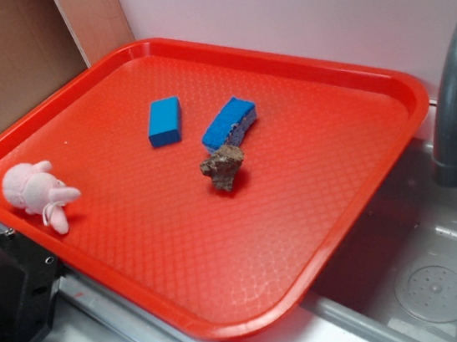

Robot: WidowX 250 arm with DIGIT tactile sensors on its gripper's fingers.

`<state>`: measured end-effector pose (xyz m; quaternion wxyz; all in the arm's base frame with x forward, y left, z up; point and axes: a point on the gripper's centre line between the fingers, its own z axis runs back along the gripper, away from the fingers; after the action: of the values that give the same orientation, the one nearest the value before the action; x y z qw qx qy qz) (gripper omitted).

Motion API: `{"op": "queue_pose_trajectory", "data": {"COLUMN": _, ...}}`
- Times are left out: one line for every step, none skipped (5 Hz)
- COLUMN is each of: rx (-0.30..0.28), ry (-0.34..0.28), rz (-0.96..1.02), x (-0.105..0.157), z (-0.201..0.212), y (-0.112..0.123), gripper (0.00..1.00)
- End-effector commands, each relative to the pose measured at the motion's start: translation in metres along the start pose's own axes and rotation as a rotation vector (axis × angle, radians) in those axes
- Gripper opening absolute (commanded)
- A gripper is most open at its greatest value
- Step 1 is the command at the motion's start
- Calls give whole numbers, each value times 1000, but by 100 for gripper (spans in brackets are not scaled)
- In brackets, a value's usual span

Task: Grab the rock.

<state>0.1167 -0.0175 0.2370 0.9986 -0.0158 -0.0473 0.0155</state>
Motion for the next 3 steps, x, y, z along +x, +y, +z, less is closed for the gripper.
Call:
{"op": "queue_pose_trajectory", "data": {"rx": 0, "ry": 0, "rz": 0, "x": 0, "z": 0, "y": 0, "gripper": 100}}
{"op": "queue_pose_trajectory", "data": {"rx": 75, "ry": -24, "rz": 239, "x": 44, "z": -52, "y": -30, "gripper": 100}}
{"op": "queue_pose_trajectory", "data": {"rx": -39, "ry": -97, "rz": 495, "x": 77, "z": -86, "y": -63, "gripper": 100}}
